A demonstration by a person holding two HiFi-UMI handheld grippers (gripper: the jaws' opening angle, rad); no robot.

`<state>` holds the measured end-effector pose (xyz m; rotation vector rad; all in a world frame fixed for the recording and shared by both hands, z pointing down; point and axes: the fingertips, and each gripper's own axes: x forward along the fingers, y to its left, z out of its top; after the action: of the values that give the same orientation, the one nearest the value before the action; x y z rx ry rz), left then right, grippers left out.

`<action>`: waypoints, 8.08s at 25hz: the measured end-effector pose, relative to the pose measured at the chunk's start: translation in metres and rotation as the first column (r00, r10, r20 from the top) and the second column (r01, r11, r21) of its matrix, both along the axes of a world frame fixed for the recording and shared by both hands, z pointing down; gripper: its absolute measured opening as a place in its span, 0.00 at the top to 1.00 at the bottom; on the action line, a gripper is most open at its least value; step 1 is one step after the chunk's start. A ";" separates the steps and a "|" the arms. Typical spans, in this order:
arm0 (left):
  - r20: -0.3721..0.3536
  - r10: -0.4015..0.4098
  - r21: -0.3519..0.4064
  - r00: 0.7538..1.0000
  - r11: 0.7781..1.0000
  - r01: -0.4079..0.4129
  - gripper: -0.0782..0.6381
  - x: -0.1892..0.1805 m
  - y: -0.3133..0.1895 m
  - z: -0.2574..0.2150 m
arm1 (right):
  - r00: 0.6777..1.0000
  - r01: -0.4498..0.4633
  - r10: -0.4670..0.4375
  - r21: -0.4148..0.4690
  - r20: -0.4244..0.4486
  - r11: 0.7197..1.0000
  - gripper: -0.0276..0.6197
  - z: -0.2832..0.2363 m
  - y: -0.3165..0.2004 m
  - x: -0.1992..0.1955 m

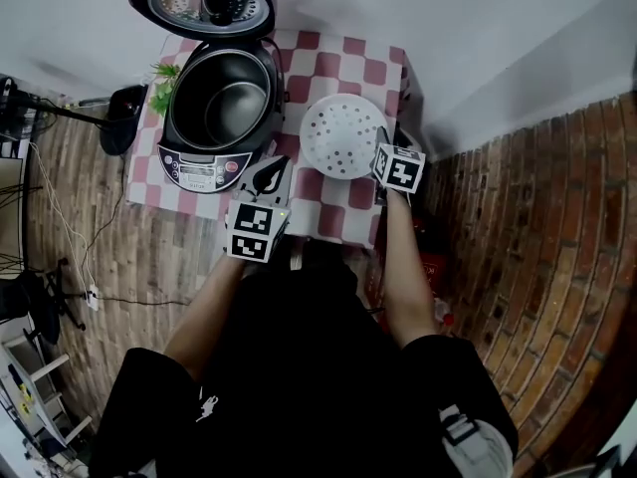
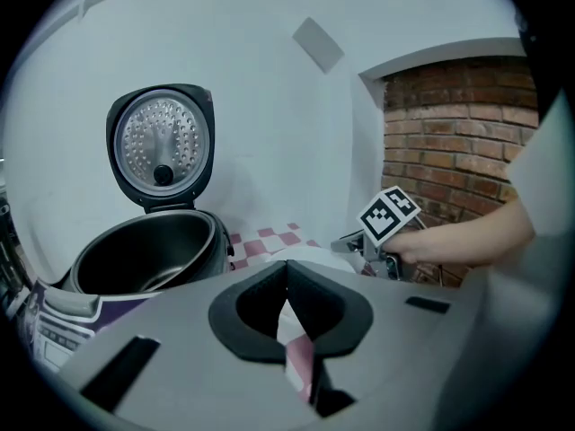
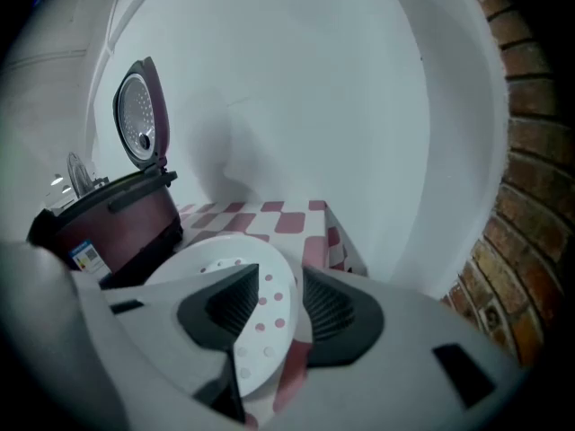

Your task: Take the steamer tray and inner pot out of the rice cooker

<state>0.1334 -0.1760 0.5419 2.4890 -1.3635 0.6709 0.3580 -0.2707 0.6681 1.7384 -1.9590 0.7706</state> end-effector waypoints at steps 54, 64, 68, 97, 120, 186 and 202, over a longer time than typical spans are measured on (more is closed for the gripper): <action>0.101 -0.031 -0.030 0.994 0.999 0.034 0.60 -0.254 -0.149 -0.026 | 0.875 0.398 -0.372 0.024 -0.309 0.917 0.83 -0.142 -0.067 -0.273; 0.128 0.037 -0.056 0.991 0.998 -0.030 0.57 -0.254 -0.172 -0.012 | 0.806 0.413 -0.454 -0.187 -0.381 0.891 0.54 -0.115 -0.093 -0.284; 0.119 0.051 -0.074 0.992 0.996 -0.043 0.57 -0.254 -0.175 -0.008 | 0.775 0.400 -0.468 -0.244 -0.424 0.883 0.53 -0.108 -0.100 -0.286; 0.176 0.119 -0.133 0.977 0.986 -0.096 0.54 -0.244 -0.191 0.018 | 0.590 0.365 -0.502 -0.346 -0.632 0.864 0.61 -0.098 -0.124 -0.283; 0.105 0.075 -0.221 0.992 0.974 -0.050 0.66 -0.253 -0.200 0.025 | 0.770 0.427 -0.430 -0.121 -0.471 0.896 0.86 -0.143 -0.110 -0.297; 0.012 -0.409 0.222 0.913 0.891 0.396 0.87 -0.466 -0.019 -0.177 | 0.761 0.647 -0.585 0.397 -0.282 0.651 0.92 -0.304 0.016 -0.516; 0.027 -0.312 0.075 0.950 0.948 0.310 0.87 -0.541 -0.021 -0.097 | 0.803 0.593 -0.536 0.266 -0.260 0.760 0.92 -0.224 0.029 -0.587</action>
<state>-0.4076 -0.1974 0.4447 2.2449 -1.7713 0.6115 -0.2286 -0.2413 0.4442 1.1793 -2.4077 0.0680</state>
